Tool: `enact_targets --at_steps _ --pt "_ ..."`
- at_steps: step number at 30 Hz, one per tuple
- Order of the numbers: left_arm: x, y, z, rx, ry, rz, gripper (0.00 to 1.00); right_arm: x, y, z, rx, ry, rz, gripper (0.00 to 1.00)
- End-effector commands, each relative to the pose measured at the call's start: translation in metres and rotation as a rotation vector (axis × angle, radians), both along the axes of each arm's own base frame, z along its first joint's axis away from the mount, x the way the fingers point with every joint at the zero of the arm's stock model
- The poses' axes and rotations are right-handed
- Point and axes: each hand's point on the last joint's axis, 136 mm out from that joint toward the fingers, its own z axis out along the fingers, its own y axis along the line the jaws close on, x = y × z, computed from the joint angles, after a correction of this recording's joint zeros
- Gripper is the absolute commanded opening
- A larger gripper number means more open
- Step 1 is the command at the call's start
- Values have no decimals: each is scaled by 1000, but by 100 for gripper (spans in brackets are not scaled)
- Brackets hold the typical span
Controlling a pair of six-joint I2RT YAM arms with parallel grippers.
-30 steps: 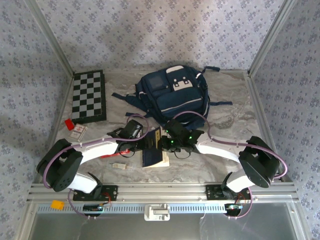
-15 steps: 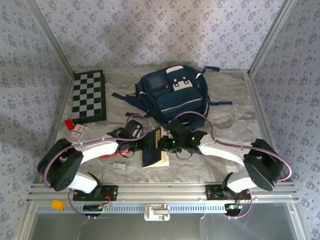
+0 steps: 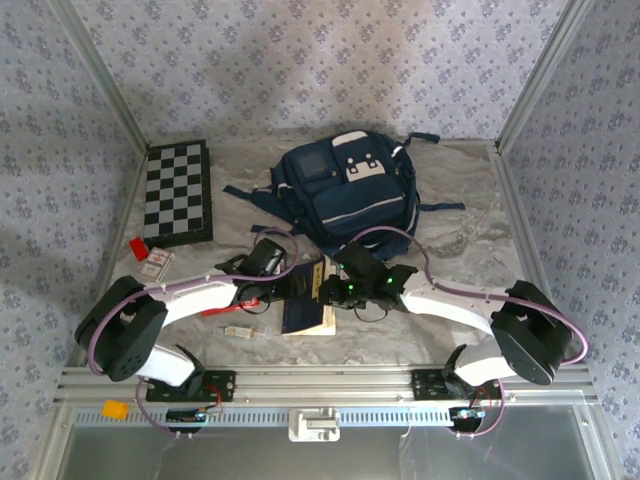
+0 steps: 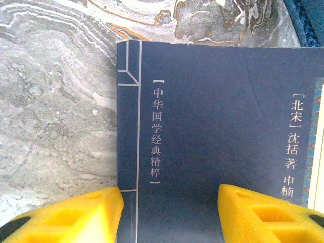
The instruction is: Pack books, pencil case, and school supplies into a backpack
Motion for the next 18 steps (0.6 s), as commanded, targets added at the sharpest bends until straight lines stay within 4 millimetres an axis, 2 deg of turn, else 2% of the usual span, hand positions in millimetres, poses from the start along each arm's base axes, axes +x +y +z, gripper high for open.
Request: enact_targets --at_steps 1,8,11,15,18 --pt "-5 8 -12 56 37 5 54 -2 3 12 41 -13 6 18" --pt "-3 6 -4 32 31 6 55 0 1 22 56 -31 -1 10" --pt "2 9 10 -9 20 23 57 2 -2 31 68 -52 -8 8" --pt "10 17 45 -94 -36 49 61 1 -4 51 107 -87 -2 4" --pt "15 29 73 -154 -88 74 64 1 -2 77 168 -129 19 3"
